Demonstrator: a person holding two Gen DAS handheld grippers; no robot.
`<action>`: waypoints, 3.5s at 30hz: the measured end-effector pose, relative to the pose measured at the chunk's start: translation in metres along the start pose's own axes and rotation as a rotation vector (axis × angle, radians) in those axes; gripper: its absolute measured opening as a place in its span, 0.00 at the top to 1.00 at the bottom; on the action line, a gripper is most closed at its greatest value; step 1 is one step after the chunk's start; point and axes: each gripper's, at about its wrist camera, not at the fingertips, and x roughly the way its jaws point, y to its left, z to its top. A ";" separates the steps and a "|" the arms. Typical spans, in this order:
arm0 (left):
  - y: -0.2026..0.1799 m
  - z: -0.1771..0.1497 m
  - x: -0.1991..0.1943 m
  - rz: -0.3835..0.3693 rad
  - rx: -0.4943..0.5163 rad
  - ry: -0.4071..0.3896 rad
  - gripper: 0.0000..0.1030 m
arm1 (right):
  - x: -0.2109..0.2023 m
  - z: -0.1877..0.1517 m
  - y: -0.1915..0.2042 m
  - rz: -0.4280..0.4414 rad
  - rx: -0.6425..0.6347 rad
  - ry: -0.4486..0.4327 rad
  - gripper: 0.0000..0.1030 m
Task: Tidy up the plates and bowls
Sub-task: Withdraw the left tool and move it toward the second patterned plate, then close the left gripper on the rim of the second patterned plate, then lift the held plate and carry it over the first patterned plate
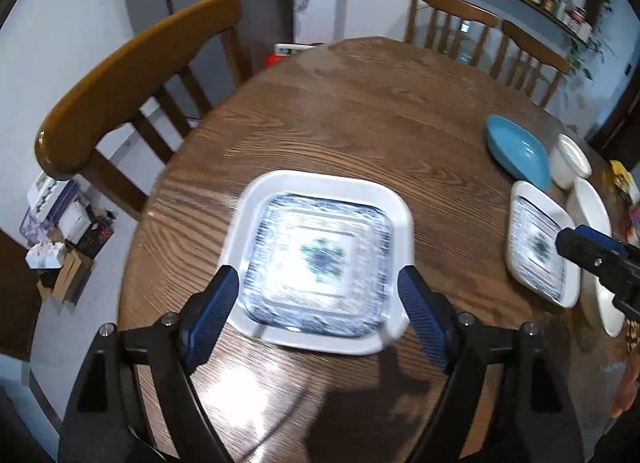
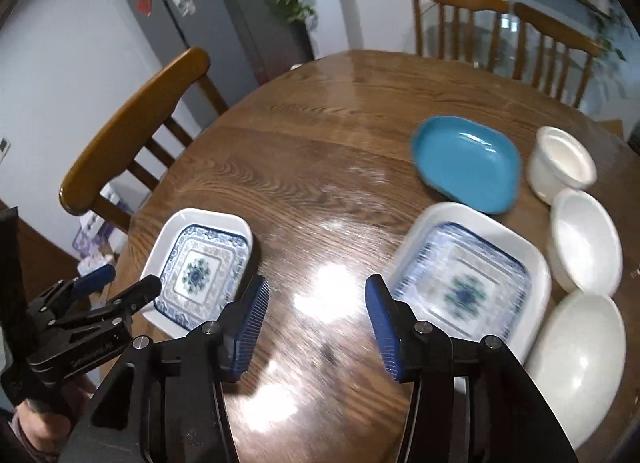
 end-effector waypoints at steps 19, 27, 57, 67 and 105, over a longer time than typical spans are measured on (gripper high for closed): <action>-0.127 -0.040 -0.032 -0.085 0.262 -0.040 0.01 | -0.087 -0.072 -0.096 -0.132 0.206 -0.080 0.34; -0.157 -0.046 -0.032 -0.103 0.305 -0.036 0.01 | -0.105 -0.086 -0.119 -0.175 0.238 -0.108 0.24; -0.172 -0.004 0.105 -0.054 0.294 0.081 0.45 | -0.085 -0.096 -0.137 -0.127 0.290 -0.042 0.24; -0.139 -0.009 0.102 -0.041 0.269 0.103 0.53 | -0.061 -0.070 -0.117 -0.081 0.234 -0.024 0.24; -0.111 0.014 0.102 -0.185 0.203 0.152 0.83 | 0.078 -0.002 -0.095 -0.186 0.039 0.166 0.87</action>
